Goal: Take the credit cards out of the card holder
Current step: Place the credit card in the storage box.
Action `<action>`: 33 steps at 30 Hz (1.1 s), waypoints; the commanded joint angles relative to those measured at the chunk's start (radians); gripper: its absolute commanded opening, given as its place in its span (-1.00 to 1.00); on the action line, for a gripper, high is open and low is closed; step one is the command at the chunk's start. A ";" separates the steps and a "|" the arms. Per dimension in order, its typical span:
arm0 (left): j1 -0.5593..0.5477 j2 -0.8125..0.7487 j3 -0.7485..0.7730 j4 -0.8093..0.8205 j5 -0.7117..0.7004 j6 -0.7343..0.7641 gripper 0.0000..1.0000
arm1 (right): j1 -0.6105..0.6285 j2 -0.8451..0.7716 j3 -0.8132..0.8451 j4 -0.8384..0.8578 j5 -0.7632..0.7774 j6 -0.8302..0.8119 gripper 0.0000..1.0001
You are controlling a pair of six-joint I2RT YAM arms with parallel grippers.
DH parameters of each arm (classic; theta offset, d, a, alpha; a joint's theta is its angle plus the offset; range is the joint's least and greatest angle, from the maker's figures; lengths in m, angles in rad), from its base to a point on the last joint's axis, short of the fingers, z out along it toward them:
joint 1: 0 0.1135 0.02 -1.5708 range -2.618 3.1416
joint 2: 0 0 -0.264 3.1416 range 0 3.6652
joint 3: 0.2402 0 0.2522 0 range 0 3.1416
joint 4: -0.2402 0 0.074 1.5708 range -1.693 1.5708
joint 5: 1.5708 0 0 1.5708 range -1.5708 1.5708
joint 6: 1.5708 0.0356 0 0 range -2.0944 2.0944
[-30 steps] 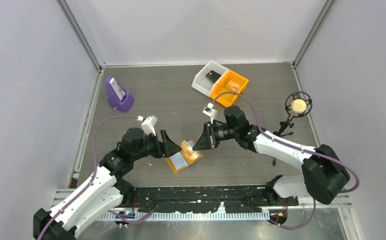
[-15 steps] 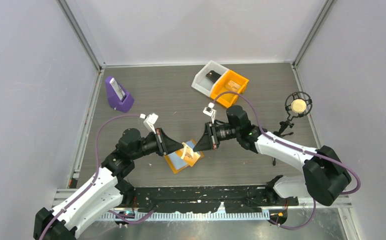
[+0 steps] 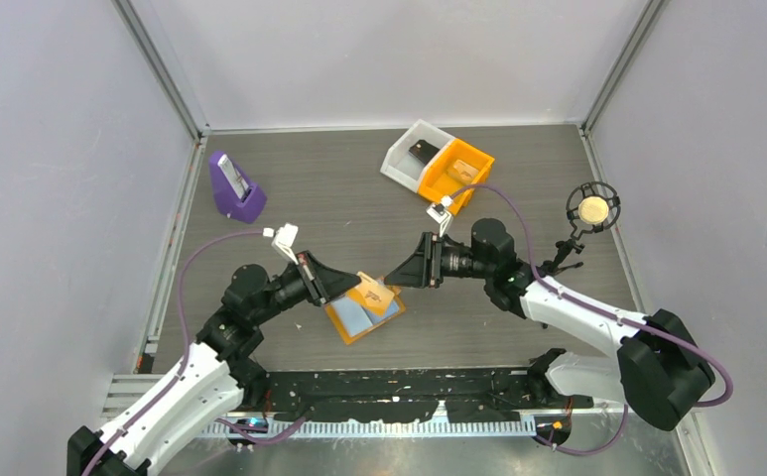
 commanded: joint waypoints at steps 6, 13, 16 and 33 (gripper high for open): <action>0.002 -0.075 -0.079 0.217 -0.151 -0.125 -1.00 | -0.003 0.001 -0.092 0.288 0.091 0.210 -0.04; 0.001 -0.077 -0.082 0.208 -0.169 -0.127 -1.00 | -0.002 0.018 -0.125 0.347 0.101 0.248 -0.40; 0.001 -0.086 -0.088 0.203 -0.183 -0.126 -1.00 | -0.002 0.023 -0.132 0.372 0.105 0.260 -0.55; 0.001 -0.279 -0.021 -0.260 -0.352 0.063 0.90 | -0.162 0.017 0.136 -0.036 0.036 -0.031 -0.89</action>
